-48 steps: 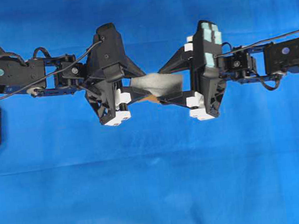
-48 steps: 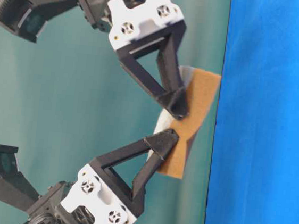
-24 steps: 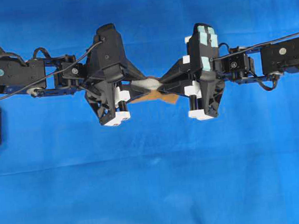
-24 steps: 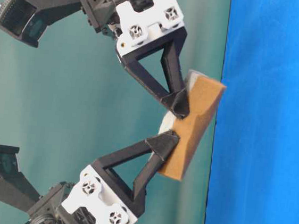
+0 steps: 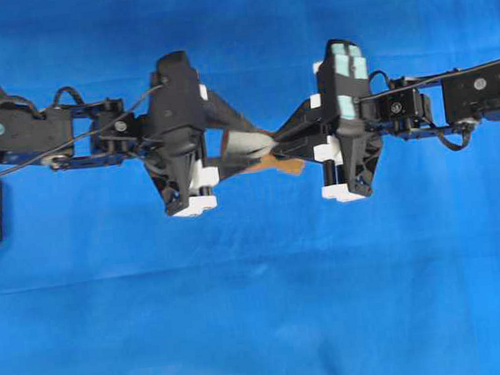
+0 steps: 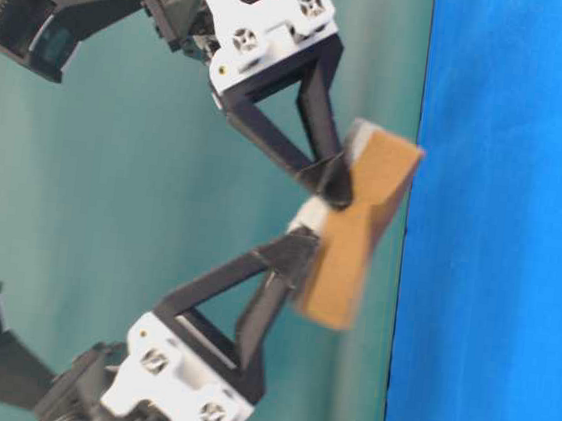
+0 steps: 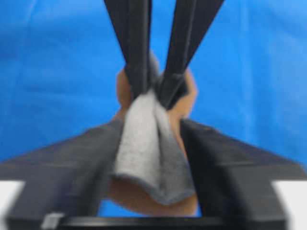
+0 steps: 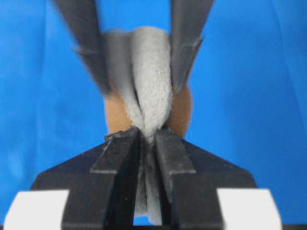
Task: Hand over the sponge with the left arm and wipe it with the right arm.
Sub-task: 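Open the left gripper and retract it to the left, then rub the held sponge back and forth on the table with the right gripper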
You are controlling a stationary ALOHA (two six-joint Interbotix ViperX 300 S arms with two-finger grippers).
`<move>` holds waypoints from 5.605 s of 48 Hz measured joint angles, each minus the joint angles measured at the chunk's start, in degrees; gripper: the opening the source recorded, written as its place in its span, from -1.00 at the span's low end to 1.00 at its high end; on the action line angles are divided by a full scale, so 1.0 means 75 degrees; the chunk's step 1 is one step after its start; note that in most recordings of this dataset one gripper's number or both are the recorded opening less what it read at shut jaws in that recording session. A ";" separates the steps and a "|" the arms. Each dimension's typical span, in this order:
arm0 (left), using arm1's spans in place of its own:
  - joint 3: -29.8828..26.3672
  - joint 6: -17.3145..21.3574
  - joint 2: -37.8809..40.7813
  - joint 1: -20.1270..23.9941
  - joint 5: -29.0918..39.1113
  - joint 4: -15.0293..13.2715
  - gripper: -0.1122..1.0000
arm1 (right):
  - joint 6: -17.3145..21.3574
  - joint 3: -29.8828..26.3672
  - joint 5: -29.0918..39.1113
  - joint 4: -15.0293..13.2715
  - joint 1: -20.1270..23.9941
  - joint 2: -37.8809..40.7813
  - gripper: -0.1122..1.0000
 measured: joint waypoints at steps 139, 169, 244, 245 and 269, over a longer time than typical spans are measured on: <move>0.3598 -0.0094 -0.5953 -0.0094 -0.0305 -0.0023 0.65 | 0.1301 -0.0047 -0.0293 -0.0270 0.1055 0.2309 -0.51; 0.3598 -0.0105 -0.5965 -0.0094 -0.0316 -0.0023 0.65 | 0.1465 -0.0023 0.0211 -0.1113 0.0164 0.2121 -0.54; 0.3656 -0.0129 -0.5824 -0.0082 -0.0316 -0.0023 0.65 | 0.1559 -0.0293 0.0328 -0.0469 0.1758 0.2086 -0.54; 0.3656 -0.0129 -0.5824 -0.0094 -0.0316 -0.0023 0.65 | 0.1559 -0.0293 0.0340 -0.0469 0.1723 0.2086 -0.54; 0.3668 -0.0141 -0.5813 -0.0082 -0.0316 -0.0023 0.65 | 0.1453 -0.0059 0.0305 -0.1324 -0.0293 0.2074 -0.54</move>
